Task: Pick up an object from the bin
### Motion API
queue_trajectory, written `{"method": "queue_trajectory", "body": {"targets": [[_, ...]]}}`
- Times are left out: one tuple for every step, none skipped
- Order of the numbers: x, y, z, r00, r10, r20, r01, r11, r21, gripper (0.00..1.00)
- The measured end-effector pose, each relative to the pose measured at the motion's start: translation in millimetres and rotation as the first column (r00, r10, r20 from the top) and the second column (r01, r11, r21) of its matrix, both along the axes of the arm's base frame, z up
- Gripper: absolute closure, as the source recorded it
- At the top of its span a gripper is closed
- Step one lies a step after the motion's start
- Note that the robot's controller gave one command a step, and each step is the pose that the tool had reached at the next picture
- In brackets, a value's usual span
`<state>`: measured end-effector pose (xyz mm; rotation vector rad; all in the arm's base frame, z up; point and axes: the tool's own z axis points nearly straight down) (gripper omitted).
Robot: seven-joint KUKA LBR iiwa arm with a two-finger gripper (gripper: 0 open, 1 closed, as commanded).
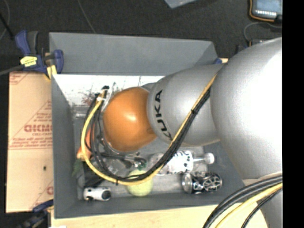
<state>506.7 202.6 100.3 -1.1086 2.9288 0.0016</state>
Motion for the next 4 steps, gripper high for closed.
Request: {"method": "queue_trajectory", "body": {"targets": [[-0.8,0,16,1.0,-0.001,-0.004,0.001,1.0,-0.002,1.0],[-0.7,0,36,1.0,-0.001,-0.003,0.001,1.0,-0.001,1.0],[0.2,0,53,1.0,-0.002,0.001,0.002,1.0,0.0,1.0],[1.1,0,63,1.0,-0.003,0.004,0.003,1.0,0.001,1.0]]}}
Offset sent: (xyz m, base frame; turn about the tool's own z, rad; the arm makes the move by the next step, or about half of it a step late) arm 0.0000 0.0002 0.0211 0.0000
